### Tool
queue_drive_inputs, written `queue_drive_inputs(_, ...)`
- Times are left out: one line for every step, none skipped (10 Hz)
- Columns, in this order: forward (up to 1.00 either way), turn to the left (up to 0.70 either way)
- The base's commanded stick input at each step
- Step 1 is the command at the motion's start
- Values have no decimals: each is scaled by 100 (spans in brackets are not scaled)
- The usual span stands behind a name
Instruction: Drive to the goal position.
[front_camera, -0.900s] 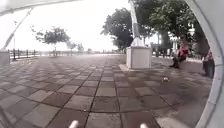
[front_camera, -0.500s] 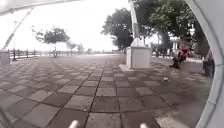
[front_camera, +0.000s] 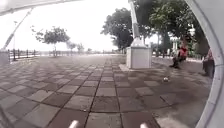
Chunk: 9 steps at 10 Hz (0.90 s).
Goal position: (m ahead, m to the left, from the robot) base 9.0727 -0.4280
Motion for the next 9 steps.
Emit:
queue_drive_inputs(70, 1)
queue_drive_inputs(70, 1)
queue_drive_inputs(70, 1)
queue_drive_inputs(70, 1)
queue_drive_inputs(70, 1)
queue_drive_inputs(70, 1)
queue_drive_inputs(70, 36)
queue_drive_inputs(70, 25)
queue_drive_inputs(70, 1)
